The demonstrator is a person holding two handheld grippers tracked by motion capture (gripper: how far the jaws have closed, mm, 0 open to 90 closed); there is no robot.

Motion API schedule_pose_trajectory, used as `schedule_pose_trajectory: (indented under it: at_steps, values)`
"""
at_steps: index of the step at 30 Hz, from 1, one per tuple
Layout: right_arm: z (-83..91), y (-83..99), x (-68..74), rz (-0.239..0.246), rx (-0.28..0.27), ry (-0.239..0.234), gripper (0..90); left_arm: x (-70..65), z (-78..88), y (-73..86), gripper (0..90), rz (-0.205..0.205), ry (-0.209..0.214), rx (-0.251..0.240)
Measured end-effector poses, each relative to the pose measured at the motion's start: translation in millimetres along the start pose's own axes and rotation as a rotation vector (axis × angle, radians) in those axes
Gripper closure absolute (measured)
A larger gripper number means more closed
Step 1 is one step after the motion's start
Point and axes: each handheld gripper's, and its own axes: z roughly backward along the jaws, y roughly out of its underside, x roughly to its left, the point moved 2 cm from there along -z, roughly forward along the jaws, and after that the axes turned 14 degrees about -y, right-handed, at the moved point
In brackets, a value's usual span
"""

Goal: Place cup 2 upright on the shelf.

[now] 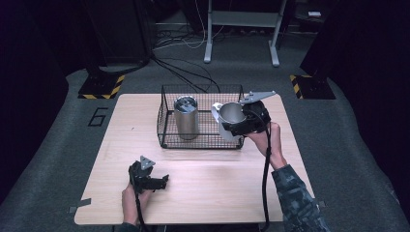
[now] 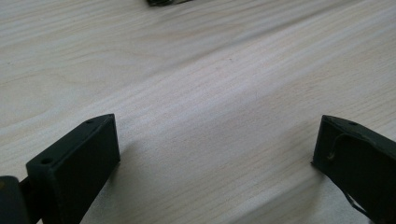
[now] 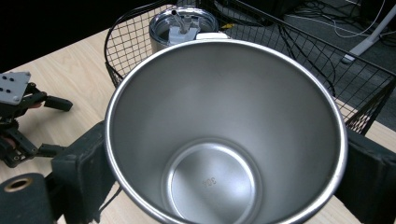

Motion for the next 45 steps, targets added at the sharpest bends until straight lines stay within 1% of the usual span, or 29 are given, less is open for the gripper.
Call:
schedule_pose_trajectory:
  at_steps: [3,5,7,8,11,13,14,15,17,18,19,23,24,25,26,27,28,29,31,32,34,35,36,37,39,42,43,44,45]
  values:
    - [-2.3,-1.5,-1.0,-0.006,0.003,0.004,6.6,0.0,0.0,0.0,0.0,0.0,0.0,0.0]
    - [-5.4,-3.6,-3.0,0.003,0.005,0.004,6.6,0.0,0.2,0.1,0.0,0.0,0.0,0.002]
    - [-7.6,-5.6,-3.3,-0.004,0.008,0.007,6.6,0.0,0.3,0.1,0.0,0.0,0.002,0.004]
    - [-8.3,-6.4,-3.5,-0.006,0.011,0.008,6.6,0.7,0.6,0.1,0.0,-0.011,0.003,0.009]
    - [-12.8,-10.2,-6.5,0.0,0.015,0.016,6.6,0.8,0.4,0.0,0.0,-0.011,0.004,0.005]
    - [-15.5,-11.8,-7.8,-0.003,0.015,0.019,6.6,0.7,0.4,0.0,0.0,-0.01,0.005,0.006]
    - [-18.2,-13.7,-8.9,-0.006,0.024,0.023,6.6,0.0,0.0,0.0,0.0,0.001,0.003,0.0]
    - [-19.8,-14.7,-9.9,0.001,0.027,0.025,6.6,0.1,0.0,0.0,0.0,0.0,0.003,0.0]
    - [-22.9,-16.2,-10.9,-0.008,0.035,0.033,6.6,0.0,0.2,0.1,0.0,0.002,0.004,0.003]
    - [-24.2,-16.6,-12.3,0.0,0.036,0.034,6.6,0.0,0.2,0.1,0.0,0.001,0.004,0.003]
    - [-25.7,-17.1,-12.9,-0.012,0.038,0.038,6.6,0.0,0.2,0.1,0.0,0.001,0.004,0.003]
    - [-31.0,-18.6,-18.0,-0.017,0.047,0.045,6.6,-0.2,0.4,0.2,0.0,0.002,0.005,0.004]
    - [-34.8,-19.7,-20.6,-0.017,0.05,0.054,6.6,-0.5,0.1,0.3,0.0,0.005,0.001,0.0]
    - [-36.5,-20.2,-21.5,-0.028,0.055,0.052,6.6,-0.2,-0.1,0.2,0.0,0.003,-0.001,-0.002]
    - [-39.3,-21.0,-24.3,-0.016,0.048,0.056,6.6,-0.5,-0.1,0.2,0.0,0.006,0.0,-0.002]
    - [-40.6,-21.4,-23.5,-0.043,0.058,0.059,6.6,0.1,0.3,0.3,0.0,-0.004,0.003,0.004]
    - [-43.8,-22.9,-26.9,-0.017,0.057,0.068,6.6,0.0,0.3,0.3,0.0,-0.004,0.003,0.003]
    - [-45.8,-23.6,-27.0,-0.034,0.062,0.074,6.6,0.0,0.3,0.3,0.0,-0.004,0.003,0.003]
    - [-47.6,-24.3,-28.6,-0.029,0.066,0.074,6.6,0.3,0.3,0.3,0.0,-0.006,0.002,0.003]
    - [-51.5,-25.9,-30.0,-0.042,0.068,0.079,6.6,0.5,0.4,0.2,0.0,-0.009,0.005,0.005]
    - [-54.8,-26.8,-31.5,-0.038,0.079,0.088,6.6,0.6,0.4,0.2,0.0,-0.009,0.005,0.006]
    - [-57.5,-27.1,-33.2,-0.024,0.07,0.098,6.6,0.6,0.4,0.2,0.0,-0.009,0.005,0.006]
    - [-57.5,-27.1,-33.2,-0.024,0.07,0.098,6.6,0.6,0.4,0.2,0.0,-0.009,0.005,0.006]
    - [-60.2,-27.6,-34.9,-0.03,0.086,0.096,6.6,0.3,0.5,0.2,0.0,-0.006,0.007,0.006]
    - [-62.4,-27.4,-35.8,-0.035,0.085,0.098,6.6,0.3,0.5,0.2,0.0,-0.006,0.007,0.006]
    - [-69.6,-28.3,-40.1,-0.042,0.103,0.102,6.6,0.2,0.6,0.3,0.0,-0.005,0.008,0.008]
    - [-71.9,-28.6,-41.2,-0.035,0.101,0.105,6.6,0.2,0.6,0.3,0.0,-0.005,0.008,0.008]
    - [-74.4,-28.9,-40.9,-0.05,0.107,0.107,6.6,0.6,0.6,0.2,0.0,-0.01,0.008,0.009]
    - [-76.3,-29.5,-42.4,-0.033,0.115,0.111,6.6,0.6,0.6,0.2,0.0,-0.009,0.008,0.008]
